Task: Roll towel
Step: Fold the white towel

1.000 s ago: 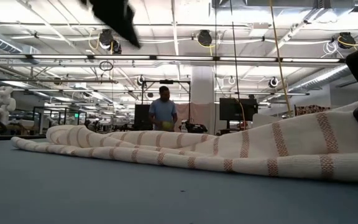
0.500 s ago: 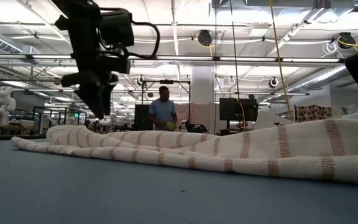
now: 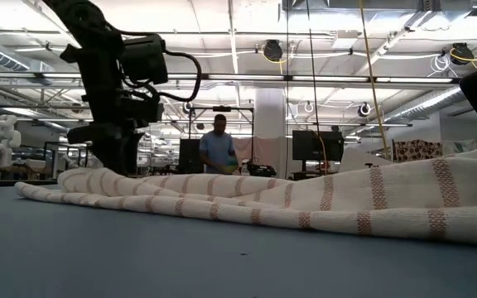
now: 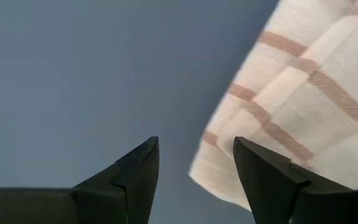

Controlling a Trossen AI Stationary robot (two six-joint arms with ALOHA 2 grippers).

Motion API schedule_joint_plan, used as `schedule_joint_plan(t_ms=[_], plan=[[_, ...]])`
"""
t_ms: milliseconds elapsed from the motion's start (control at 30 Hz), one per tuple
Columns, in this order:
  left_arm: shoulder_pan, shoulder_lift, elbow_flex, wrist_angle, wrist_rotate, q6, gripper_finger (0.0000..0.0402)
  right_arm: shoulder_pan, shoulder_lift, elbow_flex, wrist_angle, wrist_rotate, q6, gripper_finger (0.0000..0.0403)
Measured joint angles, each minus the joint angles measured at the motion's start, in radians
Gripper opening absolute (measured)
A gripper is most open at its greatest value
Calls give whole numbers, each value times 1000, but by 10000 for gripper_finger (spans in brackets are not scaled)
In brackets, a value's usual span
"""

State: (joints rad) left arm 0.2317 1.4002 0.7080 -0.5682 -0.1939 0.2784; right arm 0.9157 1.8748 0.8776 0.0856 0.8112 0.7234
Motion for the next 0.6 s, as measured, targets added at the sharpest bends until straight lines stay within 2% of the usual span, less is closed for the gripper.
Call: schedule_joint_plan(t_ms=[167,400,500,600], plan=[[-37,0,0,-55,95,-58,212,0,0,0,0,0,-2,9],[-146,-7,17,-167,277,-169,212,-4,0,0,0,5,-14,9],[-192,-18,51,-219,326,-220,202,-9,0,0,5,3,-29,9],[-226,-40,89,-278,449,-310,180,-13,0,0,9,0,-32,9]])
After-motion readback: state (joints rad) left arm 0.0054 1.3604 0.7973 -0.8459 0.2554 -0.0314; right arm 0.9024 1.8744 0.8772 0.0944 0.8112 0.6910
